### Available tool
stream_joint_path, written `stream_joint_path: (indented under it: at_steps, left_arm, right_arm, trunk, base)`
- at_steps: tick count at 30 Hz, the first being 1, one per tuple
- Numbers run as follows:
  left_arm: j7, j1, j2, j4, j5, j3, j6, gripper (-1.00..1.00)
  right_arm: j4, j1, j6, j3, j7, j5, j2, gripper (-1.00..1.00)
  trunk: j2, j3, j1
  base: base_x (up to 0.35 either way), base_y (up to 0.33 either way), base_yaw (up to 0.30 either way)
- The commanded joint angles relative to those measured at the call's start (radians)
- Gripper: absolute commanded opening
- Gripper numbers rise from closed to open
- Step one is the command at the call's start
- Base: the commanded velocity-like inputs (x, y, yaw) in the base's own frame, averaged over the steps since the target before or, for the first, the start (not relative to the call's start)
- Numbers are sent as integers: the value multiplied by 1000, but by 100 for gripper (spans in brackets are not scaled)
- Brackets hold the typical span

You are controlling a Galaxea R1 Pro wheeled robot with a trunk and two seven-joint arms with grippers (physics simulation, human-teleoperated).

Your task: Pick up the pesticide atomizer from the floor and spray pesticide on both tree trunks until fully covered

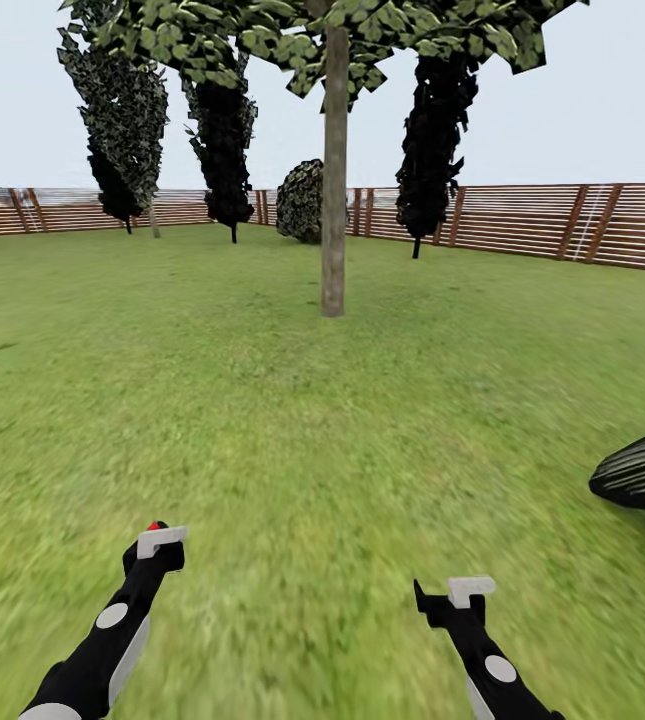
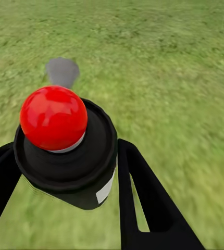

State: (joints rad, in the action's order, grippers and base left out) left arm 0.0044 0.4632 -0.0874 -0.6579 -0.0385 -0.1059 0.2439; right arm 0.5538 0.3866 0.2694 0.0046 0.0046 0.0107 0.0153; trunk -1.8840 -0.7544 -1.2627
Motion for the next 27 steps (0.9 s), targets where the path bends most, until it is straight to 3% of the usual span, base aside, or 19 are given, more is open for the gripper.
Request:
stream_joint_path:
  at_steps: [1,27]
  left_arm:
    - [0,0,0,0,0,0,0,-100]
    - [0,0,0,2,0,-2,0,-100]
  right_arm:
    - [0,0,0,0,0,0,0,100]
    - [-1,0,1,-3,1,-3,6,100]
  trunk:
    - [0,0,0]
    - [0,-1,0]
  base:
    - [309,100,0]
    - [312,98,0]
